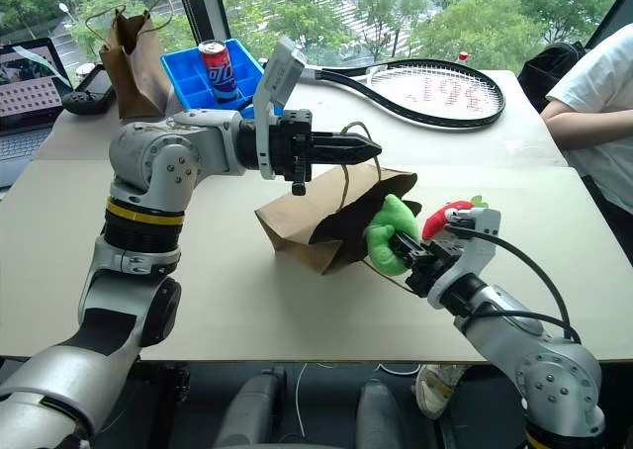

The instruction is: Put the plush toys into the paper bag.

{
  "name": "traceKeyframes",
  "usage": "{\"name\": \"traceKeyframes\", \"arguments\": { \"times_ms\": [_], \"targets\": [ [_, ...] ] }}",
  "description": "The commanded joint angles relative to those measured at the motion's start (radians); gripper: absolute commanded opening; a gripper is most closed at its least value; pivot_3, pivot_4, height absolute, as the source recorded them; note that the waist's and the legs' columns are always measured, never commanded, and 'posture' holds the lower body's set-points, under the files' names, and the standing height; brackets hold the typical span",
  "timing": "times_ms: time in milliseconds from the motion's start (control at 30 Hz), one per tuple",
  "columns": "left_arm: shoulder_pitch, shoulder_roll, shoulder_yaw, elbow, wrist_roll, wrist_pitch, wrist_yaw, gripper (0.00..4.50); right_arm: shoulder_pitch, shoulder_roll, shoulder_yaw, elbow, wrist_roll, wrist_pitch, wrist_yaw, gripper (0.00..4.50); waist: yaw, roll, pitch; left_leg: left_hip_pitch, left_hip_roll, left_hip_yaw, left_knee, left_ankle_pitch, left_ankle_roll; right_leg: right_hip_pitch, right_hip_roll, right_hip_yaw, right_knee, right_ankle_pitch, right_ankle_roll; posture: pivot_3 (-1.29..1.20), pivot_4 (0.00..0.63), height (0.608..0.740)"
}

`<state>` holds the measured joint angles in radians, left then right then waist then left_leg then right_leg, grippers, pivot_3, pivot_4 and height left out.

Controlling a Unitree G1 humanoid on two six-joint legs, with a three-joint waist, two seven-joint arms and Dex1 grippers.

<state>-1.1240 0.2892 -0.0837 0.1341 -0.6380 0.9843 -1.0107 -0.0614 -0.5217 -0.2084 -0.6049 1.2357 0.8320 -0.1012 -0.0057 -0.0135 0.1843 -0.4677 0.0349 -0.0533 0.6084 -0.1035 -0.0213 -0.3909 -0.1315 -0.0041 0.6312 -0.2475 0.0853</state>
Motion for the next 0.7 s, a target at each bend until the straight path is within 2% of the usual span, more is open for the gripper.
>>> {"name": "traceKeyframes", "arguments": {
  "times_ms": [33, 133, 200, 267, 333, 367, 467, 600, 700],
  "targets": [
    [-0.032, -0.017, 0.020, -0.050, -0.039, 0.011, 0.010, 0.00, -0.093, -0.094, 0.121, 0.006, -0.153, 0.060, 0.053, 0.00, 0.000, 0.000, 0.000, 0.000, 0.000, 0.000, 0.000, 0.000, 0.000, 0.000, 0.000, 0.000, 0.000, 0.000, 0.000, 0.00, 0.150, 0.740],
    [-0.026, -0.033, 0.019, -0.061, -0.057, 0.025, 0.023, 0.00, -0.217, -0.236, 0.352, -0.003, -0.371, 0.134, 0.131, 0.00, -0.001, 0.000, 0.000, 0.000, -0.001, 0.001, 0.000, 0.000, 0.000, 0.000, 0.000, 0.002, 0.000, 0.000, 0.000, 0.00, 0.150, 0.740],
    [-0.019, -0.043, 0.022, -0.070, -0.067, 0.036, 0.036, 0.00, -0.315, -0.292, 0.504, -0.001, -0.514, 0.148, 0.180, 0.00, -0.003, 0.000, 0.000, 0.000, -0.001, 0.001, 0.000, 0.000, 0.000, -0.001, 0.001, 0.002, 0.000, 0.000, 0.000, 0.00, 0.150, 0.740],
    [-0.010, -0.047, 0.023, -0.080, -0.072, 0.043, 0.044, 0.00, -0.411, -0.305, 0.627, 0.012, -0.643, 0.115, 0.238, 0.00, -0.005, 0.000, 0.000, -0.001, -0.001, 0.001, -0.001, 0.000, 0.000, -0.002, 0.001, 0.002, 0.000, 0.000, 0.000, 0.00, 0.150, 0.740],
    [0.000, -0.046, 0.020, -0.087, -0.074, 0.047, 0.050, 0.00, -0.457, -0.264, 0.675, 0.031, -0.714, 0.048, 0.290, 0.00, -0.007, 0.000, 0.000, -0.002, -0.001, 0.001, -0.001, 0.000, 0.000, -0.003, 0.001, 0.003, 0.000, -0.001, 0.001, 0.00, 0.150, 0.740],
    [0.004, -0.044, 0.019, -0.089, -0.075, 0.047, 0.052, 0.00, -0.462, -0.242, 0.678, 0.040, -0.735, 0.025, 0.307, 0.00, -0.007, 0.000, 0.000, -0.002, -0.001, 0.001, -0.001, 0.000, 0.000, -0.003, 0.001, 0.003, 0.000, -0.001, 0.001, 0.00, 0.150, 0.740],
    [0.018, -0.031, 0.022, -0.091, -0.070, 0.047, 0.065, 0.00, -0.345, -0.011, 0.498, 0.098, -0.563, -0.047, 0.310, 0.00, -0.007, -0.004, -0.001, -0.002, -0.001, 0.001, -0.002, 0.000, 0.000, -0.003, 0.001, 0.004, 0.000, -0.001, 0.001, 0.00, 0.150, 0.740],
    [0.045, -0.011, 0.027, -0.105, -0.070, 0.049, 0.082, 0.00, -0.254, 0.078, 0.428, 0.189, -0.611, -0.113, 0.351, 0.00, -0.001, -0.002, 0.000, 0.000, -0.002, 0.000, -0.001, 0.000, 0.000, 0.000, 0.004, 0.007, 0.000, -0.001, 0.002, 0.00, 0.150, 0.740],
    [0.062, 0.004, 0.017, -0.118, -0.066, 0.043, 0.086, 0.00, -0.260, 0.111, 0.414, 0.231, -0.669, -0.167, 0.358, 0.00, -0.006, -0.002, 0.000, 0.000, -0.004, 0.002, 0.001, 0.001, -0.002, 0.001, 0.005, 0.014, 0.000, 0.000, 0.003, 0.00, 0.150, 0.740]
  ]
}}
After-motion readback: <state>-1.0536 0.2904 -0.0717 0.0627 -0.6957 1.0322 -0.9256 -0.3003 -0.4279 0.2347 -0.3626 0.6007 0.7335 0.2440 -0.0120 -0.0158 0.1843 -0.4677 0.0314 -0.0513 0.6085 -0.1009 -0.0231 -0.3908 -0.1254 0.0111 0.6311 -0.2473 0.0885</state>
